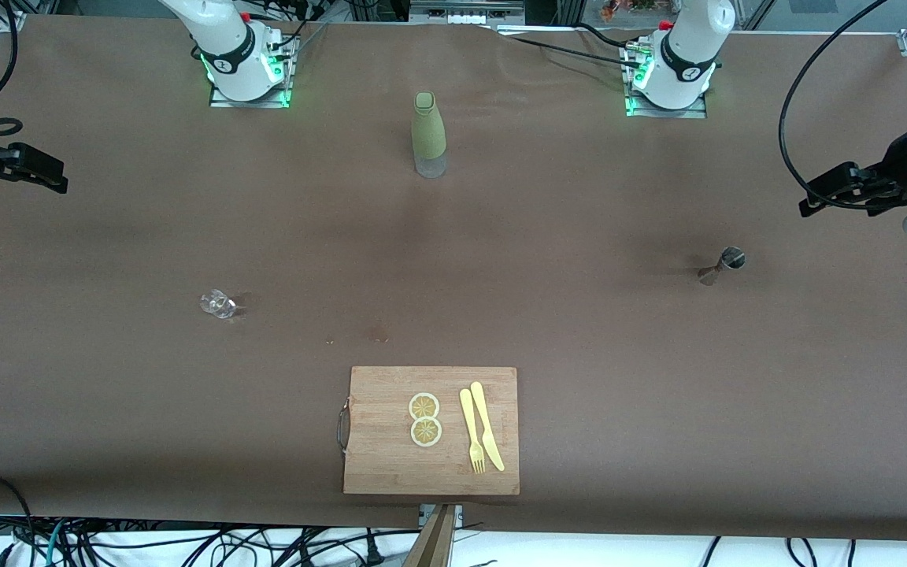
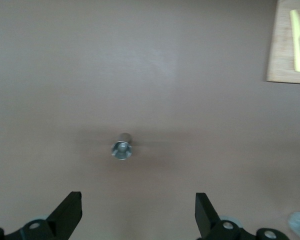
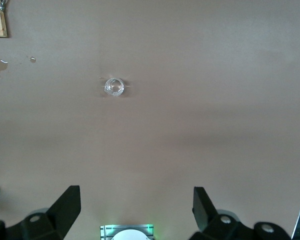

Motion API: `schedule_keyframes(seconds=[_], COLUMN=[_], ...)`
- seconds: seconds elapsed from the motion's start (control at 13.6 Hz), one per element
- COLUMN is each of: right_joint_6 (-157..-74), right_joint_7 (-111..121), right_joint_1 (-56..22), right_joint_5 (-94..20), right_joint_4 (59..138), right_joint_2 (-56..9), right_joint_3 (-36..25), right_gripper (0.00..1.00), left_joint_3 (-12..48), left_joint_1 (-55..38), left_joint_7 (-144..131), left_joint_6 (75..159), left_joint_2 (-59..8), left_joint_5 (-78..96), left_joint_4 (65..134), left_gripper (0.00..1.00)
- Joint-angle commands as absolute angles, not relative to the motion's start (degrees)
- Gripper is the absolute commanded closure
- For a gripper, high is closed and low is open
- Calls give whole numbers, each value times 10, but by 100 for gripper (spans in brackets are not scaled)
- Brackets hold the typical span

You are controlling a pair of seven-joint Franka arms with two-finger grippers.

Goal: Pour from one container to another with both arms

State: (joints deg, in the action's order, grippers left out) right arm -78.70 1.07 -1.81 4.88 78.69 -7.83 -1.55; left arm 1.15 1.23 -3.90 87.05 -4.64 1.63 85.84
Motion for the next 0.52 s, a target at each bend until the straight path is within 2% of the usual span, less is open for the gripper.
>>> schedule_keyframes(seconds=[0.0, 0.44], right_joint_6=[-787, -787], right_joint_7=[5, 4], right_joint_1=[-17, -17], right_joint_5=[55, 55], right_joint_4=[780, 780], right_joint_2=[-79, -79], right_joint_3=[-14, -13], right_gripper=[0, 0], left_joint_3=[18, 18], left_joint_1=[11, 11], left_joint_7=[-22, -16], left_joint_6=[870, 870], left_joint_2=[-35, -37], left_joint_5=[-18, -18], left_joint_4=[867, 865], left_gripper=[0, 0])
